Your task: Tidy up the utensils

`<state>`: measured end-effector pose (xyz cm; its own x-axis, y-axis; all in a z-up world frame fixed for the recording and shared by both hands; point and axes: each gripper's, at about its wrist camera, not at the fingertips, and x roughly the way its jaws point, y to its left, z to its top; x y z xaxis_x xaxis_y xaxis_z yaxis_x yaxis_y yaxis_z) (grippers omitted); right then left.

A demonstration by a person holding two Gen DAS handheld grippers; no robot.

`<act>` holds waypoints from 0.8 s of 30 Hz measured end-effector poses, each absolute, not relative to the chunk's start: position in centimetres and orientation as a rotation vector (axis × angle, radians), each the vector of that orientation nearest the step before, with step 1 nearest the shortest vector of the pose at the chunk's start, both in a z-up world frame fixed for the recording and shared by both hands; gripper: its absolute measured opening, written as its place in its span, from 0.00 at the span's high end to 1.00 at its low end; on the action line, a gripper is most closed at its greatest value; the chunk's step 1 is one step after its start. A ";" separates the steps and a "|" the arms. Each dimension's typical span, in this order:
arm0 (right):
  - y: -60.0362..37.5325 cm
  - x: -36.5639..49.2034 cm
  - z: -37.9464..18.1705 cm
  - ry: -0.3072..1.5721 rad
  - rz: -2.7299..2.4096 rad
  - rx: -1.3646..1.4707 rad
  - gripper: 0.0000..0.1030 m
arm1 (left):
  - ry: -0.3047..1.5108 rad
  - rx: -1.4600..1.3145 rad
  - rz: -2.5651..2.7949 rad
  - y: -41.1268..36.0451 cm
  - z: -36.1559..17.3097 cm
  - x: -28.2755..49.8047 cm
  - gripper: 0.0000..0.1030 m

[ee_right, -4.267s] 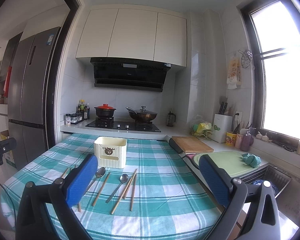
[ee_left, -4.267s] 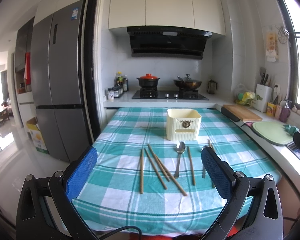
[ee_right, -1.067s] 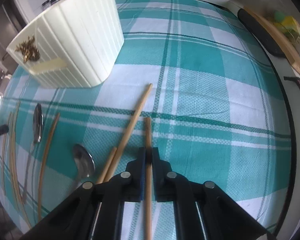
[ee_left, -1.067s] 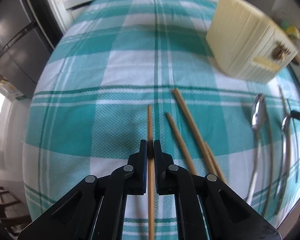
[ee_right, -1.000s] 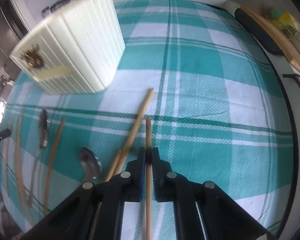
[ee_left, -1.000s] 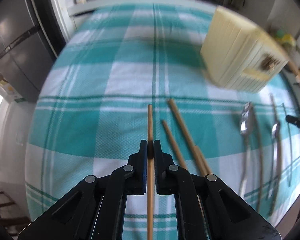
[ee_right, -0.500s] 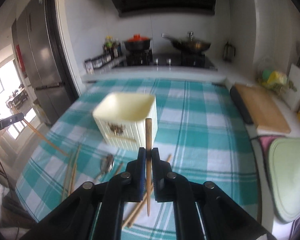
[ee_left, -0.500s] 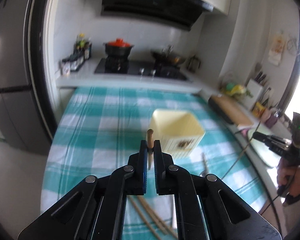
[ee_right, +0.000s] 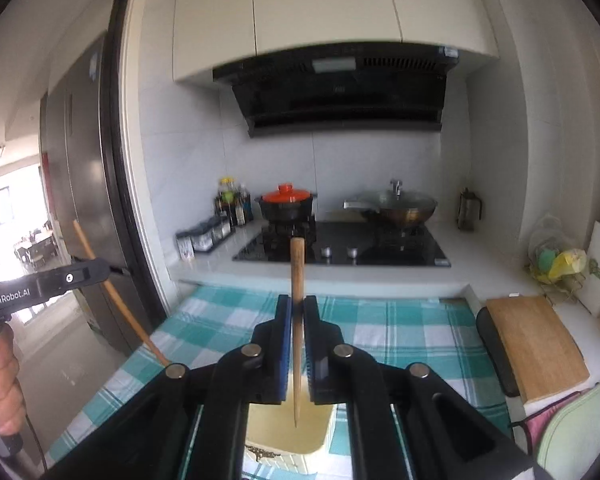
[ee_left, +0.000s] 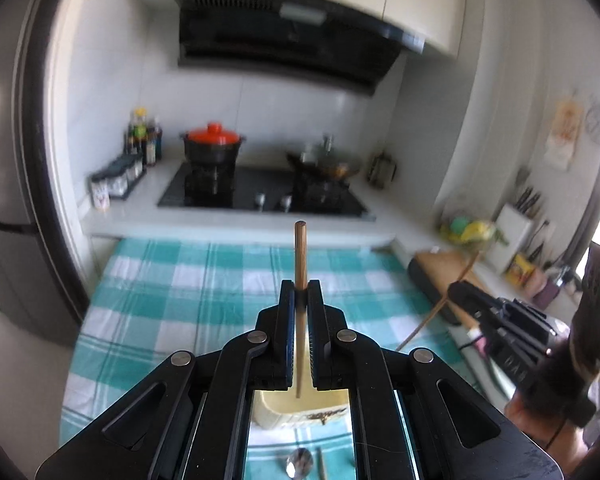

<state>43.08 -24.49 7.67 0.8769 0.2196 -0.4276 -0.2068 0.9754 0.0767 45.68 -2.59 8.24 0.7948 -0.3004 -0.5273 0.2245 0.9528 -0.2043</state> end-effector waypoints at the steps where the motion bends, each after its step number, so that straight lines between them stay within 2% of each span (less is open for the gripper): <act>1: -24.2 43.7 6.6 0.476 0.224 0.027 0.94 | 0.609 -0.128 -0.278 -3.0 7.2 46.0 0.96; 7: -22.9 46.6 -0.7 0.684 0.223 0.012 0.94 | 0.779 -0.093 -0.256 -5.2 -0.5 49.1 0.95; 8: -22.9 46.7 -1.5 0.704 0.221 0.012 0.94 | 0.809 -0.102 -0.253 -5.3 -1.5 49.4 0.92; 9: -22.9 46.7 -2.0 0.716 0.218 0.016 0.93 | 0.837 -0.124 -0.256 -5.2 -2.2 49.5 0.87; 10: -23.0 46.6 -2.1 0.715 0.216 0.023 0.92 | 0.850 -0.139 -0.259 -5.1 -2.4 49.4 0.67; 11: -23.2 46.2 -2.0 0.712 0.216 0.038 0.81 | 0.853 -0.157 -0.256 -4.8 -2.5 49.1 0.44; 12: -23.4 45.8 -1.9 0.704 0.218 0.052 0.60 | 0.839 -0.161 -0.246 -4.5 -2.3 48.5 0.36; 13: -23.7 45.0 -1.6 0.686 0.224 0.069 0.53 | 0.803 -0.155 -0.233 -3.8 -2.0 47.3 0.27; 14: -24.1 44.1 -1.1 0.659 0.230 0.083 0.48 | 0.782 -0.140 -0.233 -3.5 -1.7 46.5 0.23; 19: -25.4 37.5 -1.5 0.605 0.222 0.028 0.48 | 0.744 0.030 -0.174 -0.6 -4.2 38.9 0.05; 22: -26.8 32.8 -4.5 0.594 0.178 0.014 0.43 | 0.770 0.110 -0.102 1.8 -8.6 34.1 0.04; 24: -28.3 29.7 -8.6 0.623 0.110 0.013 0.42 | 0.807 0.120 -0.063 3.4 -11.7 32.1 0.04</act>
<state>29.73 -28.32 -8.57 0.8067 0.1066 -0.5813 -0.0989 0.9941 0.0450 32.07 3.38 -11.67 0.6902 -0.0098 -0.7235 0.1017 0.9913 0.0836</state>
